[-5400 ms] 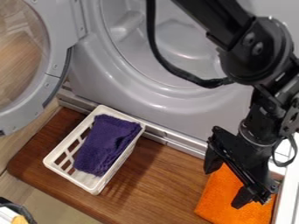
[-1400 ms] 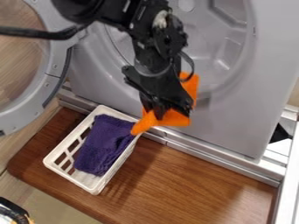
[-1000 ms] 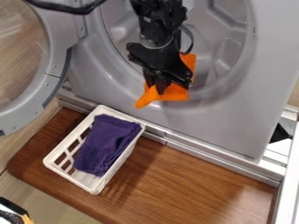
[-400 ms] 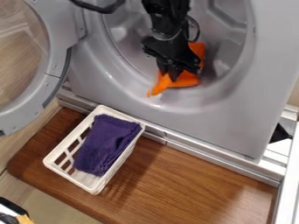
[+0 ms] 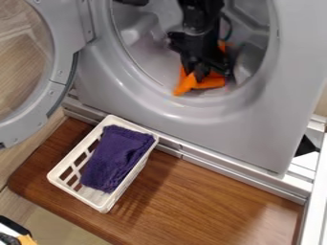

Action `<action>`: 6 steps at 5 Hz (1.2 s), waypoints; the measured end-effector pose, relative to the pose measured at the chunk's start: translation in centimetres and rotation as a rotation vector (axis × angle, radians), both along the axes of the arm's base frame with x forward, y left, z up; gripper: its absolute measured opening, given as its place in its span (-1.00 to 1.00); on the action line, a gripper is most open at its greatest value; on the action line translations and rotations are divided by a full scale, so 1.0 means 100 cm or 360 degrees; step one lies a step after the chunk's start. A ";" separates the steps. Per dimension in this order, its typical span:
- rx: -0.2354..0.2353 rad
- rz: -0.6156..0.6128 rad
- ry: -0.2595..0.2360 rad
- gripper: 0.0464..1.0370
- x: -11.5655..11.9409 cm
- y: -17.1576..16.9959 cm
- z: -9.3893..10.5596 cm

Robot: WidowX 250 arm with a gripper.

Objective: Put the orange cloth in the washing machine

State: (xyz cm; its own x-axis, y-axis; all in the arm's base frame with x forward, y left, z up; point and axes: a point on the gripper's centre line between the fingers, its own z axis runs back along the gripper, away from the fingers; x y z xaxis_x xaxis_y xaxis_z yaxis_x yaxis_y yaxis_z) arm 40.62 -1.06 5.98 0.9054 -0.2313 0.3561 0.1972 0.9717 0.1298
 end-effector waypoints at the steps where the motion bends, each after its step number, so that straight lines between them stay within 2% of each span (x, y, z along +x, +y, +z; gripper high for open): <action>1: -0.0007 0.0016 -0.0002 0.16 -0.002 -0.002 -0.003; 2: -0.0008 0.0017 0.0023 0.76 -0.006 -0.001 -0.007; 3: -0.0005 0.0024 0.0037 0.94 -0.009 0.000 -0.010; 4: 0.0034 0.0018 0.0058 0.93 -0.012 0.000 -0.011; 5: 0.0101 -0.0059 -0.0005 0.92 -0.016 -0.011 0.000; 6: 0.0124 -0.0084 -0.0027 0.92 -0.025 -0.016 0.011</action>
